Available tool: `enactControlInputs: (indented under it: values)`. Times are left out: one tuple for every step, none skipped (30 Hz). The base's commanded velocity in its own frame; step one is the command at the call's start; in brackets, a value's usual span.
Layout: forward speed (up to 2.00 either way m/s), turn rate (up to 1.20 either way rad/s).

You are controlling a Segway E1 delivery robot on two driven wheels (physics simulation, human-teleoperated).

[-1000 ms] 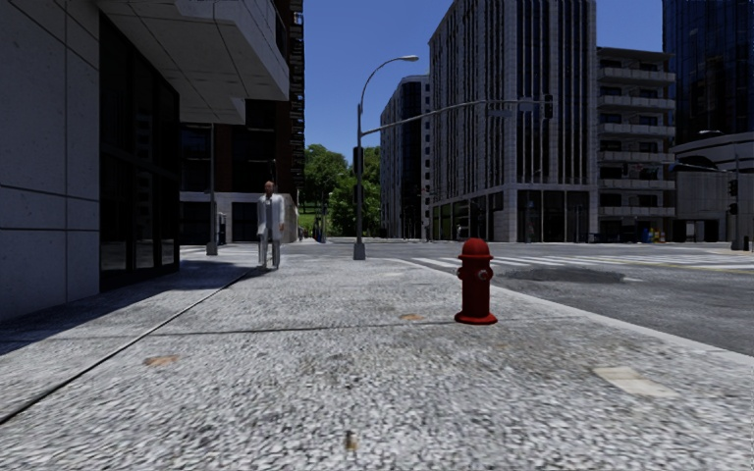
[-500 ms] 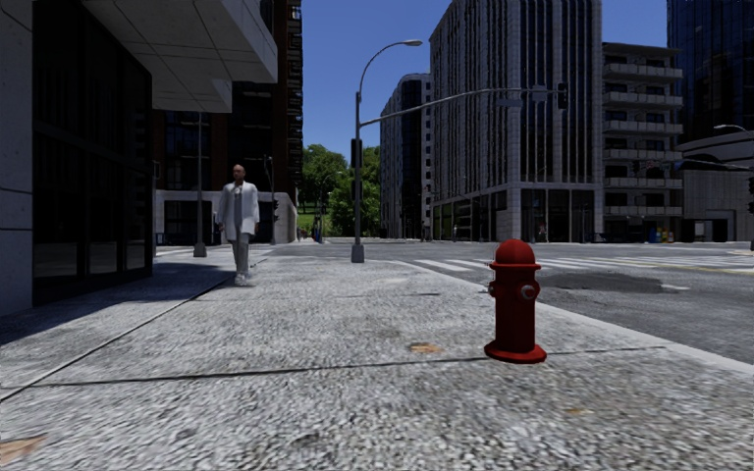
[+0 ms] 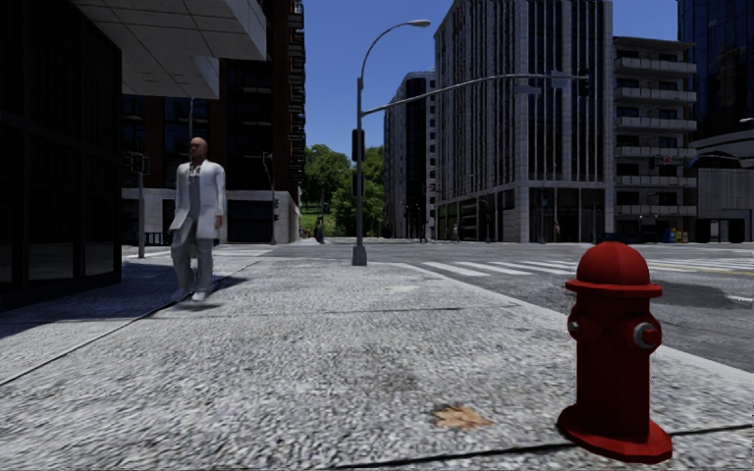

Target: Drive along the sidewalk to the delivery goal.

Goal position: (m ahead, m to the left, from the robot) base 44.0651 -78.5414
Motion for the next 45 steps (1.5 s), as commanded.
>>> enactControlInputs:
  values:
    - [2.0, 0.26]
    - [2.0, 0.26]
    - [2.0, 0.26]
    - [2.0, 0.26]
    - [2.0, 0.26]
    - [2.0, 0.26]
    - [2.0, 0.27]
    - [2.0, 0.27]
    - [2.0, 0.27]
    - [2.0, 0.27]
    - [2.0, 0.27]
    - [2.0, 0.27]
    - [2.0, 0.27]
    - [2.0, 0.27]
    - [2.0, 0.27]
    - [2.0, 0.28]
    - [2.0, 0.29]
    - [2.0, 0.34]
    - [2.0, 0.36]
    - [2.0, 0.37]
    - [2.0, 0.38]
    - [2.0, 0.38]
    - [2.0, 0.38]
    - [2.0, 0.38]
    - [2.0, 0.38]
    - [2.0, 0.38]
    - [2.0, 0.38]
    - [2.0, 0.38]
    - [2.0, 0.38]
    - [2.0, 0.38]
    - [2.0, 0.38]
    - [2.0, 0.38]
    - [2.0, 0.38]
    - [2.0, 0.38]
    - [2.0, 0.38]
    - [2.0, 0.38]
    - [2.0, 0.38]
    - [2.0, 0.38]
    - [2.0, 0.38]
    - [2.0, 0.38]
    - [2.0, 0.38]
    - [2.0, 0.38]
    - [2.0, 0.38]
    - [2.0, 0.38]
    - [2.0, 0.38]
